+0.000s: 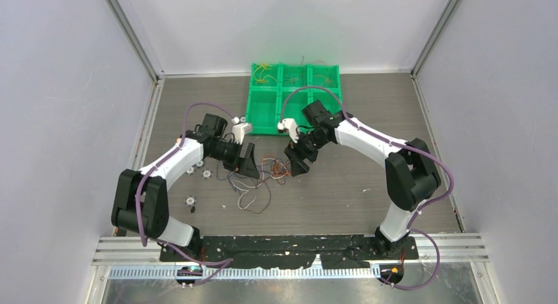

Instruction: Untangle the cables

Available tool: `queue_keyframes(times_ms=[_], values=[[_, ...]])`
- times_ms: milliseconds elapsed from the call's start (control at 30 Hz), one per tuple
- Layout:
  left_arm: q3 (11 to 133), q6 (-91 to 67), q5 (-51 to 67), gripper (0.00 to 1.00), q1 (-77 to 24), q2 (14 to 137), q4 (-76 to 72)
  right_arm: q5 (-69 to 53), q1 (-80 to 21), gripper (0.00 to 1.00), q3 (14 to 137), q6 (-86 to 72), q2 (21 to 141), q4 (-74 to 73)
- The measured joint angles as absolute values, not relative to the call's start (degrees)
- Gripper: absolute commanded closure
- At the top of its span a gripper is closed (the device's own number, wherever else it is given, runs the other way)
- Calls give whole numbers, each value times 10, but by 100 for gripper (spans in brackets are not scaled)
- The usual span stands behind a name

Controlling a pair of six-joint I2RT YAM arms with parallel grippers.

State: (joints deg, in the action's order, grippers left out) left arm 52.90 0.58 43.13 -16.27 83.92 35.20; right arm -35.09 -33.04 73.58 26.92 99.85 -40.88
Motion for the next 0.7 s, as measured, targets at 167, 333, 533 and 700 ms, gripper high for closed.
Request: queue_keyframes(times_ms=[167, 333, 533, 700], values=[[529, 4, 433, 14, -163, 851, 350, -348, -357, 30, 733, 283, 999, -394], [529, 8, 420, 16, -163, 868, 352, -328, -385, 76, 731, 286, 1016, -368], [531, 35, 373, 24, -164, 905, 377, -290, -387, 95, 730, 288, 1011, -370], [537, 46, 335, 56, -165, 944, 406, -264, -383, 95, 728, 303, 949, -395]])
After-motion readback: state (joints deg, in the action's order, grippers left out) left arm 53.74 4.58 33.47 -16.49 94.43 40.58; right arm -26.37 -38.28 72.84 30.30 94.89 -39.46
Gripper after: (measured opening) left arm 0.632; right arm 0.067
